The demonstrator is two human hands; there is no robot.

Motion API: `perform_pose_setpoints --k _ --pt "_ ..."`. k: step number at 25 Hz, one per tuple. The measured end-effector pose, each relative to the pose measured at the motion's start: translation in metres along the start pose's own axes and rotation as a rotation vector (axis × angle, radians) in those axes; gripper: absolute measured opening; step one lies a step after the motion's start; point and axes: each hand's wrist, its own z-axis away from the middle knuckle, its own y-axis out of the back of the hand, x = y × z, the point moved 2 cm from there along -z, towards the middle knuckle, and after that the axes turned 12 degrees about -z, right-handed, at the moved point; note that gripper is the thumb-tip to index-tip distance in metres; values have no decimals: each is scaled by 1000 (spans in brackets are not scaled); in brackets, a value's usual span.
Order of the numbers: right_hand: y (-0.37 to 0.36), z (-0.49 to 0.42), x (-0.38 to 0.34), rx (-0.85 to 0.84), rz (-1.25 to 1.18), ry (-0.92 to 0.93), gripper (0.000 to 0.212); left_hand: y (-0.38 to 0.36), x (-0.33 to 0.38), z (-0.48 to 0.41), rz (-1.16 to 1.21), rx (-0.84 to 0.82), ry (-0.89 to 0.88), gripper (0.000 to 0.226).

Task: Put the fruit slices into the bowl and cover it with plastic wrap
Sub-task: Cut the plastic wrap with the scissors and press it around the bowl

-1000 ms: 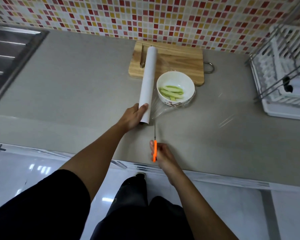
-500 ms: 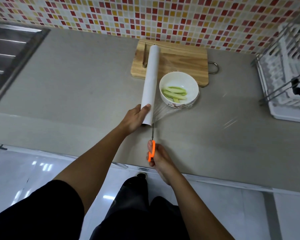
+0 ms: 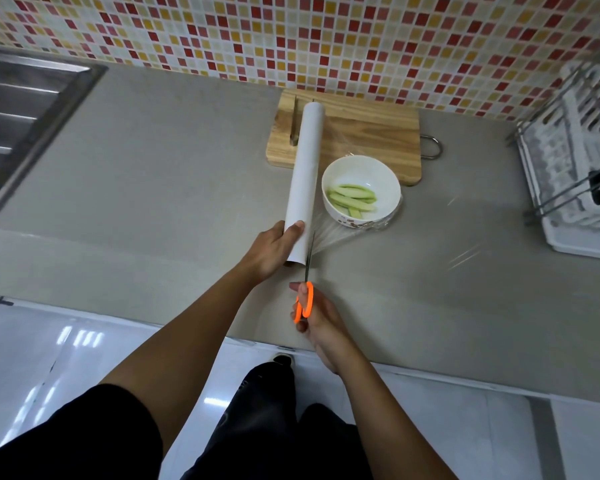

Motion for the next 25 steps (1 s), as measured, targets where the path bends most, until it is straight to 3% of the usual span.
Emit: perform_pose_setpoints --k 4,8,12,15,19,25 --pt "4 -1 -4 -22 9 55 63 -1 -4 0 -18 -2 2 53" --pt "11 1 0 -61 -27 77 38 0 -7 2 0 -4 2 50" --pt "15 0 2 -13 -41 -3 56 -7 -9 10 -16 -21 -17 45" --pt "6 -15 -14 9 -11 1 45 -1 -11 3 7 -6 -14 41" --pt "-2 -32 -29 -63 41 109 47 14 -13 -7 39 1 -11 45" --pt "5 -40 -33 -49 59 96 53 2 -19 1 83 -21 0 48"
